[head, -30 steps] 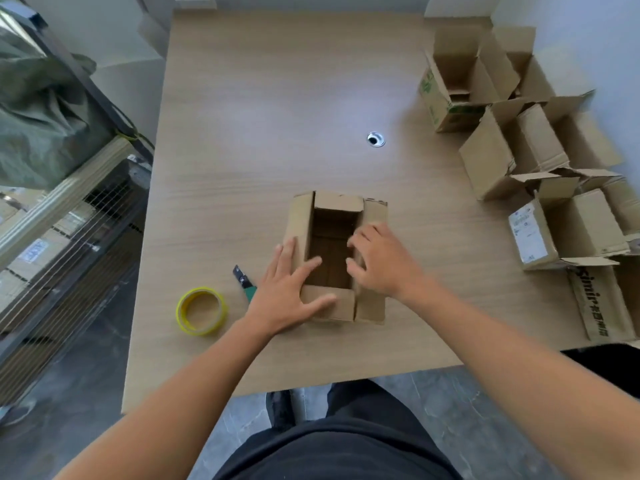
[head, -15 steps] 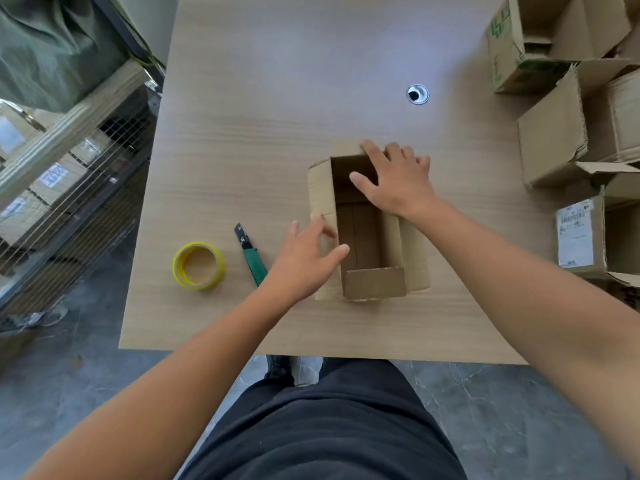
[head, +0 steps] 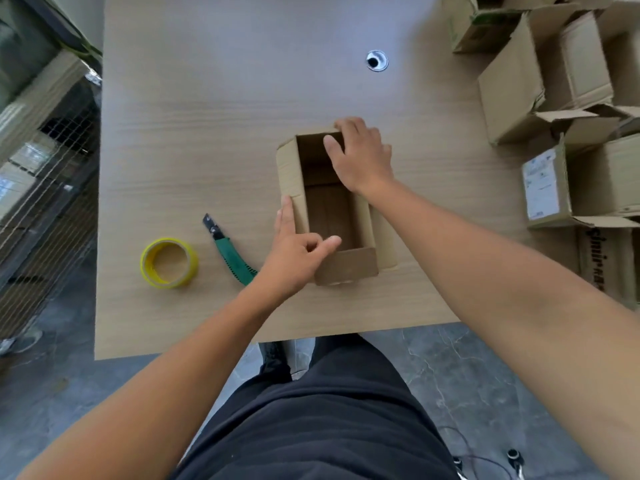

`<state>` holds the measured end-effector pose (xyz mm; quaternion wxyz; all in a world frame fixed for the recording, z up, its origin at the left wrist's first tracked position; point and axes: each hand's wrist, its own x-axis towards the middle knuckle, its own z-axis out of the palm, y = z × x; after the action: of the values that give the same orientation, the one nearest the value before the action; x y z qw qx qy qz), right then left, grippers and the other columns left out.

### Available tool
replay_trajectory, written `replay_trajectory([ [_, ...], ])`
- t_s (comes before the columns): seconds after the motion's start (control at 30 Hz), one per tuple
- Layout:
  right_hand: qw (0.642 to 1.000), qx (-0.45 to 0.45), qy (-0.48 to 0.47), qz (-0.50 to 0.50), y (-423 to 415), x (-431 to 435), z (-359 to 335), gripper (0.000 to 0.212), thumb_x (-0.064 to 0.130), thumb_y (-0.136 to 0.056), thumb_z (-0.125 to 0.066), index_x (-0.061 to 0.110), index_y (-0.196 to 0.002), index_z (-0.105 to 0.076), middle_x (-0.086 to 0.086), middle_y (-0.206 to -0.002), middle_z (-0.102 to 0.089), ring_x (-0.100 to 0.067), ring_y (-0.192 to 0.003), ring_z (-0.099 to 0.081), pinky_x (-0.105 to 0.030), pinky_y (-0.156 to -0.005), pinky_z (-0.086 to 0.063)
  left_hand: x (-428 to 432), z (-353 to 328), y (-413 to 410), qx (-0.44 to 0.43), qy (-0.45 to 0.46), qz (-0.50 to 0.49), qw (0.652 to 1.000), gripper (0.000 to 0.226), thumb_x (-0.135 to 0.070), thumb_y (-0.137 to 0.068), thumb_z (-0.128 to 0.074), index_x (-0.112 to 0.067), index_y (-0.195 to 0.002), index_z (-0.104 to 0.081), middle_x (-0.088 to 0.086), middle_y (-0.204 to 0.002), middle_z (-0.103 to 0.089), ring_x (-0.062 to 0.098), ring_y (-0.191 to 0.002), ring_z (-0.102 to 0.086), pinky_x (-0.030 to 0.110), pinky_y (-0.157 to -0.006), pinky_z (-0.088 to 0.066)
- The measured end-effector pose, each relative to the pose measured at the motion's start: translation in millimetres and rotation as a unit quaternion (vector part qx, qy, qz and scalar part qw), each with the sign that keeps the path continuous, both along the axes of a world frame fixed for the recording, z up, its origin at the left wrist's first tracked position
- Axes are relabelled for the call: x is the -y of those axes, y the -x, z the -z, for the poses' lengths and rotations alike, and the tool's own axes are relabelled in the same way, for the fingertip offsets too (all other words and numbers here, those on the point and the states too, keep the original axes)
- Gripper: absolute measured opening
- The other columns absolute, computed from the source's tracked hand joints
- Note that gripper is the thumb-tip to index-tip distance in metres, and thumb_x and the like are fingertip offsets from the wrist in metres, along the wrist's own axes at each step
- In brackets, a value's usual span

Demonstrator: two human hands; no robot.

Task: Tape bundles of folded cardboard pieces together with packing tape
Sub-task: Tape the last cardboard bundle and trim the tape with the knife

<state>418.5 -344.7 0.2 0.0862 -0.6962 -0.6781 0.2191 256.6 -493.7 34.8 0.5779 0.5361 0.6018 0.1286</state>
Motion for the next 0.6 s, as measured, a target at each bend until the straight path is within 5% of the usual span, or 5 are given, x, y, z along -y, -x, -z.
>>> replay_trajectory([
  [0.03, 1.0, 0.003, 0.003, 0.004, 0.4, 1.5, -0.5, 0.045, 0.05, -0.104, -0.035, 0.026, -0.141, -0.047, 0.005, -0.15, -0.042, -0.028, -0.135, -0.039, -0.05, -0.103, -0.032, -1.1, -0.4, 7.0, 0.005, 0.02, 0.035, 0.999, 0.008, -0.061, -0.081, -0.073, -0.059, -0.087, -0.068, -0.005, -0.165, 0.025, 0.02, -0.154, 0.014, 0.05, -0.124, -0.007],
  [0.13, 1.0, -0.012, 0.01, 0.009, -0.1, 5.9, -1.8, 0.048, 0.052, -0.104, -0.034, 0.025, -0.142, -0.046, 0.005, -0.151, -0.041, -0.027, -0.136, -0.038, -0.05, -0.103, -0.032, -0.7, 9.5, 24.0, -0.103, -0.015, 0.18, 0.978, 0.102, -0.072, -0.063, -0.08, -0.055, -0.149, -0.027, -0.012, -0.155, 0.045, 0.019, -0.147, 0.034, 0.053, -0.123, -0.002],
  [0.23, 0.999, -0.033, 0.017, 0.017, 3.9, 11.1, -0.6, 0.054, 0.057, -0.102, -0.032, 0.025, -0.143, -0.045, 0.006, -0.152, -0.04, -0.025, -0.137, -0.036, -0.049, -0.101, -0.034, 8.3, 20.7, 19.2, -0.18, -0.127, 0.183, 0.958, 0.146, -0.077, -0.055, -0.08, -0.045, -0.152, 0.024, -0.002, -0.16, 0.038, 0.023, -0.151, 0.025, 0.05, -0.122, -0.006],
  [0.43, 0.989, -0.121, 0.028, 0.086, -0.2, 5.8, -1.7, 0.029, 0.044, -0.1, -0.049, 0.016, -0.104, -0.054, -0.003, -0.113, -0.054, -0.027, -0.114, -0.051, -0.039, -0.095, -0.042, 11.6, 44.8, 25.0, -0.031, -0.174, 0.192, 0.965, 0.135, -0.067, -0.066, -0.081, -0.045, -0.155, 0.018, -0.016, -0.161, 0.033, 0.011, -0.153, 0.008, 0.038, -0.12, -0.023],
  [0.6, 0.988, -0.113, -0.03, 0.101, -12.8, 39.0, -27.8, 0.058, 0.036, -0.1, -0.05, 0.01, -0.151, -0.04, -0.008, -0.146, -0.047, -0.031, -0.147, -0.031, -0.037, -0.121, -0.018, 15.6, 41.3, 38.7, 0.06, -0.14, -0.039, 0.988, 0.111, -0.073, -0.078, -0.068, -0.041, -0.157, 0.002, -0.021, -0.165, 0.001, 0.001, -0.151, -0.002, 0.046, -0.125, -0.013],
])
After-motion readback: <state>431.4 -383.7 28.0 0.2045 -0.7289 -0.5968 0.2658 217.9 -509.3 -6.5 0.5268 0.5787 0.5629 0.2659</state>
